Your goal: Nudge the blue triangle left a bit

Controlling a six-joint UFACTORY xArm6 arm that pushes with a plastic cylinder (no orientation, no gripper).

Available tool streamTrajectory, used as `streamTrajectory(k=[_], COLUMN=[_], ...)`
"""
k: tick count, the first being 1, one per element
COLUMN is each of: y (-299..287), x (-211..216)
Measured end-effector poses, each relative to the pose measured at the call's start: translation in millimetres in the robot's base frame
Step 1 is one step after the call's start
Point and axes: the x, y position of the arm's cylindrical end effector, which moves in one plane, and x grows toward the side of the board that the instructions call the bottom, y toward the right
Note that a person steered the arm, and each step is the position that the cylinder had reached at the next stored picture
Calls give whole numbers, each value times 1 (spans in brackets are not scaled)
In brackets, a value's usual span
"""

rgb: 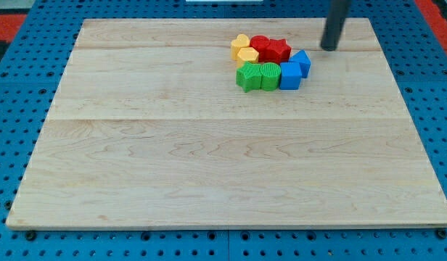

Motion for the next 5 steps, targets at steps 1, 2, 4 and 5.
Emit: streamTrajectory(k=[1,2,4,5], y=[33,-2,-5,-8], x=[-44,-68,-81,-80])
